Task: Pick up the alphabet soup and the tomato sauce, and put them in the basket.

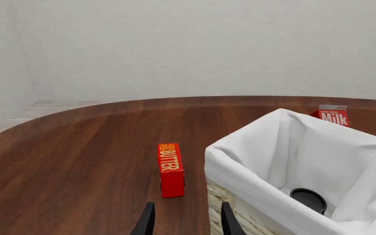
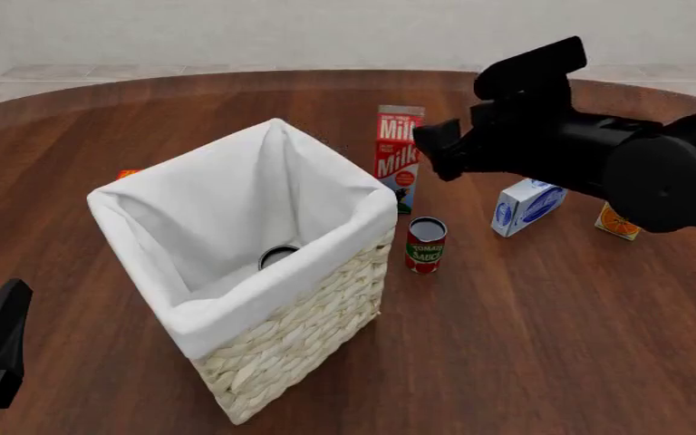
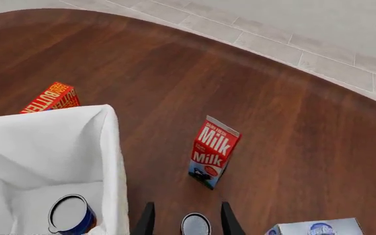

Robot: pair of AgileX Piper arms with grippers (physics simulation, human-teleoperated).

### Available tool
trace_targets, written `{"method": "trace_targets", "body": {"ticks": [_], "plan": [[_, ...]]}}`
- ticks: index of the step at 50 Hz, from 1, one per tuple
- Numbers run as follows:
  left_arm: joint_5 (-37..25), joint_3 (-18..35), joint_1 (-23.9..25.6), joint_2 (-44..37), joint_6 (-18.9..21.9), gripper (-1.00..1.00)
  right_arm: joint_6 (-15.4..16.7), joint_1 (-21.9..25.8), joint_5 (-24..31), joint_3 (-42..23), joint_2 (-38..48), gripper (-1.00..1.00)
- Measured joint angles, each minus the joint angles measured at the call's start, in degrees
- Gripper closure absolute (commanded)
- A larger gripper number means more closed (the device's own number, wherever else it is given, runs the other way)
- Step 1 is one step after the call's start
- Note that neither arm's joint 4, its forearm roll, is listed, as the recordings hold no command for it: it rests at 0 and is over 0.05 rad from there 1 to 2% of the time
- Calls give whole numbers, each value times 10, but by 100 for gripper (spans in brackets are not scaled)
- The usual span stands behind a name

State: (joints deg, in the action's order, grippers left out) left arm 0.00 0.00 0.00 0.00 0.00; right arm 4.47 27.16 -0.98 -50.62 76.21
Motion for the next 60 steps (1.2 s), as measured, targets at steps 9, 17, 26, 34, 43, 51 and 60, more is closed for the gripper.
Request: {"method": "trace_targets", "body": {"ticks": [9,17,26,34,43,51,60], "plan": [[0,0,0,0,0,-100,-6,-3,-11,10,10,-100],[0,0,0,0,0,-100,-12,-7,-23,18,19,-100],[0,0,0,0,0,-100,-18,-11,-35,26,28,-100],[0,0,0,0,0,-100,-23,-14,-46,35,32,-100],[0,0,0,0,0,-100,-28,-18,-60,46,39,-100],[0,0,0,0,0,-100,-32,-22,-69,54,43,-100],[0,0,0,0,0,-100,-36,-26,-78,63,48,-100]]}}
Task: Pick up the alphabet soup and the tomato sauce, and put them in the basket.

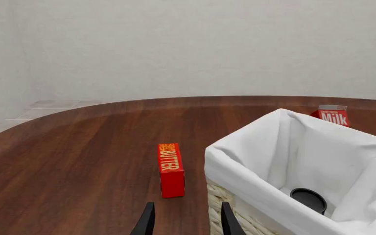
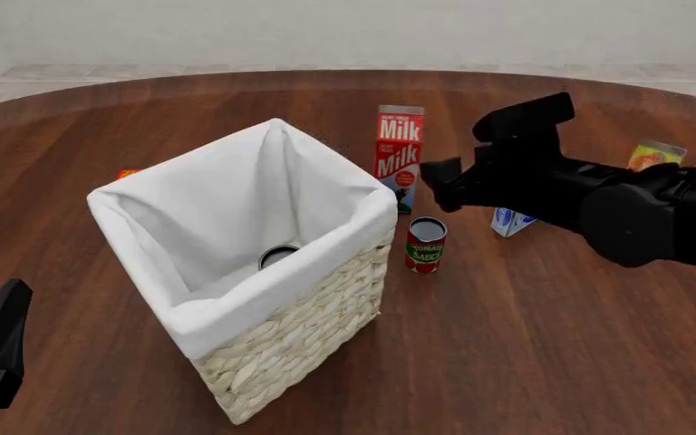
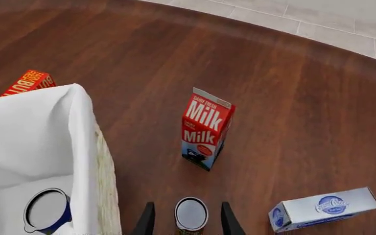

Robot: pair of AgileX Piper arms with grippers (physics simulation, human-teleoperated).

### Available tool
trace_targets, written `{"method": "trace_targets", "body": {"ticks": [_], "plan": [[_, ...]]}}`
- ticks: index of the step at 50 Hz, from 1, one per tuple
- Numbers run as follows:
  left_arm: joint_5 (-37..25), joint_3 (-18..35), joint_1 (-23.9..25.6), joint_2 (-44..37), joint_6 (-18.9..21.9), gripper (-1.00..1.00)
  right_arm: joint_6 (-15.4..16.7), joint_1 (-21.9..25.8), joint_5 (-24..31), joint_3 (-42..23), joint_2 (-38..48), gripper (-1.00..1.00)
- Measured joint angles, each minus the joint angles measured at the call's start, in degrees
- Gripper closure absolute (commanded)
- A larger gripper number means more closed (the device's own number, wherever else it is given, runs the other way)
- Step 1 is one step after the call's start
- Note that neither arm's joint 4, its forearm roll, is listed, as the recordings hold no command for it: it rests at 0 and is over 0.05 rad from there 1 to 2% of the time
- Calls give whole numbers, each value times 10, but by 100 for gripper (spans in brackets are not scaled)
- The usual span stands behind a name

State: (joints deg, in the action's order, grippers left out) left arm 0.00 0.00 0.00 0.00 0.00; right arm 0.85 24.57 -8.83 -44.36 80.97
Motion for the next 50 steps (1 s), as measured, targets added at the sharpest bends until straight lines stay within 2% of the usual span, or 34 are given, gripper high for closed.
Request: {"method": "trace_targets", "body": {"ticks": [50], "plan": [[0,0,0,0,0,-100,-10,-17,-46,30,45,-100]]}}
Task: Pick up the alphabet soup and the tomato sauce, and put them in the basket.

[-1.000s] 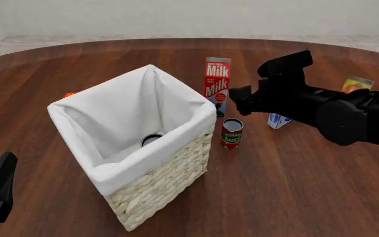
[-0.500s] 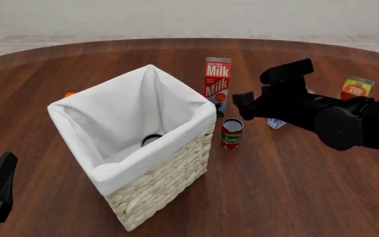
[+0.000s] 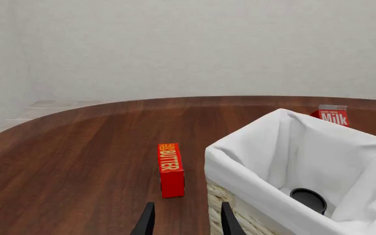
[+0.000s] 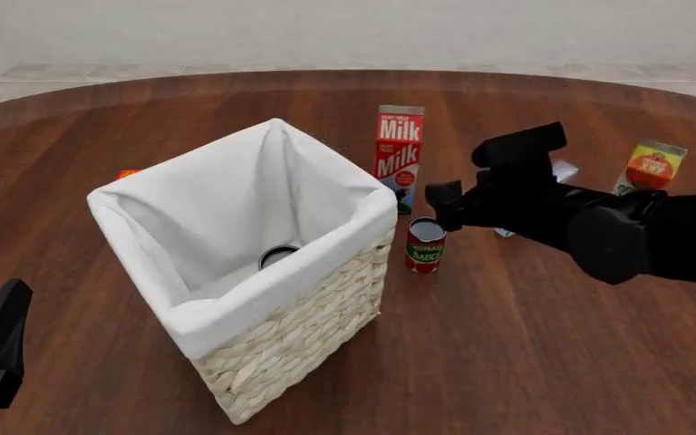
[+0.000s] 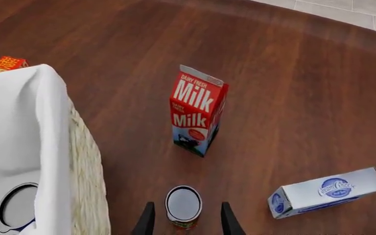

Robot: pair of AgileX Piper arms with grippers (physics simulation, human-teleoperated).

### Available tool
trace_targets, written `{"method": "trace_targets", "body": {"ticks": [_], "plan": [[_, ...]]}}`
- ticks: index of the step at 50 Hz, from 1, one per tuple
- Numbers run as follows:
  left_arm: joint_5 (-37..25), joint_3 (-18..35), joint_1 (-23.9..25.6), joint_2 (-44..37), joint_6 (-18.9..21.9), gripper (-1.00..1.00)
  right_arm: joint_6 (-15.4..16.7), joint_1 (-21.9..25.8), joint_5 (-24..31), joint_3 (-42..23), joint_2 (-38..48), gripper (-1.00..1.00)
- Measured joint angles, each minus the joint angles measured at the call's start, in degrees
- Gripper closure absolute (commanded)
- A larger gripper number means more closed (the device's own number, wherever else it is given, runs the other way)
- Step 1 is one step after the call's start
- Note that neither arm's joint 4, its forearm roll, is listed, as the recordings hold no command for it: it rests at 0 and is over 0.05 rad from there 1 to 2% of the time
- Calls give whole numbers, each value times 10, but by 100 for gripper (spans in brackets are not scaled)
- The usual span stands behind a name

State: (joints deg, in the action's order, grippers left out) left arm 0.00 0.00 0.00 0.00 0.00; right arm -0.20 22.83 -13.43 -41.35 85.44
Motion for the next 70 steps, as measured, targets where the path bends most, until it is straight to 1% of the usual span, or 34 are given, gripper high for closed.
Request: {"method": "trace_targets", "body": {"ticks": [36,70], "plan": [[0,0,0,0,0,-100,-15,2,-48,17,57,-100],[0,0,0,0,0,-100,-27,9,-84,17,115,-100]]}}
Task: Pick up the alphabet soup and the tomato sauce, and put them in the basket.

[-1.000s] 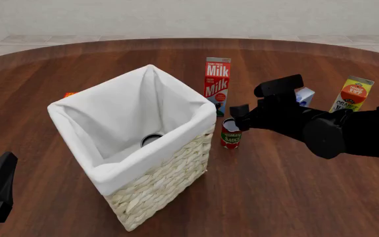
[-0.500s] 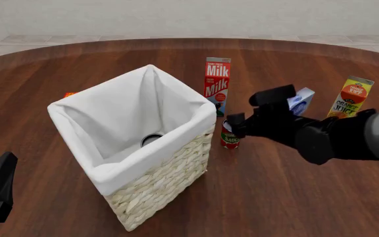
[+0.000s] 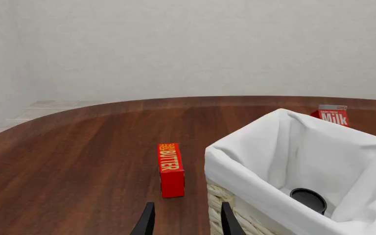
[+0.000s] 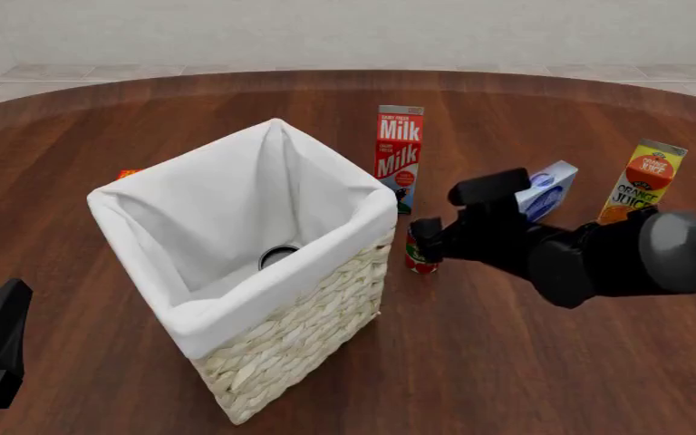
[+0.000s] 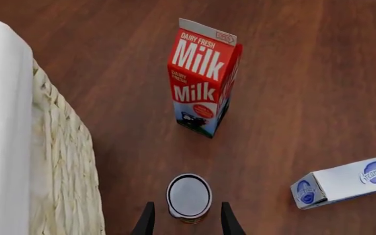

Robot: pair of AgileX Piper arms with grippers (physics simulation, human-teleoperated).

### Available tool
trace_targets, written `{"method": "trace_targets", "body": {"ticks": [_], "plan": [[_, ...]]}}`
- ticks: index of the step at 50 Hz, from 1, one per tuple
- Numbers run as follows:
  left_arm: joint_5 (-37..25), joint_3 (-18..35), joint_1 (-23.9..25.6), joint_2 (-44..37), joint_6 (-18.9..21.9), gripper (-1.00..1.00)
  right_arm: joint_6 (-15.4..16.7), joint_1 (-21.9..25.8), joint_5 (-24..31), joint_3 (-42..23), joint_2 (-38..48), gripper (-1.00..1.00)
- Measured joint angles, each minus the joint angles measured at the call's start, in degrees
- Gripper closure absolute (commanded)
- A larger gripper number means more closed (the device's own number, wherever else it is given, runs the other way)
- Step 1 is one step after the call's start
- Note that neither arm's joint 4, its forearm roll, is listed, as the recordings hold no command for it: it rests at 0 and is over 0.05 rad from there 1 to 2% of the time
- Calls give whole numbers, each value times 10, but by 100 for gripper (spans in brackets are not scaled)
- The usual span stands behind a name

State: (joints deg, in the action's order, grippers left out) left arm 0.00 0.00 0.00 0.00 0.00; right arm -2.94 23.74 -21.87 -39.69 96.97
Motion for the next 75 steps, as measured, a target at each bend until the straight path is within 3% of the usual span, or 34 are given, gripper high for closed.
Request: {"method": "trace_targets", "body": {"ticks": [75], "plan": [[0,0,0,0,0,-100,2,-7,-16,-34,93,-100]]}}
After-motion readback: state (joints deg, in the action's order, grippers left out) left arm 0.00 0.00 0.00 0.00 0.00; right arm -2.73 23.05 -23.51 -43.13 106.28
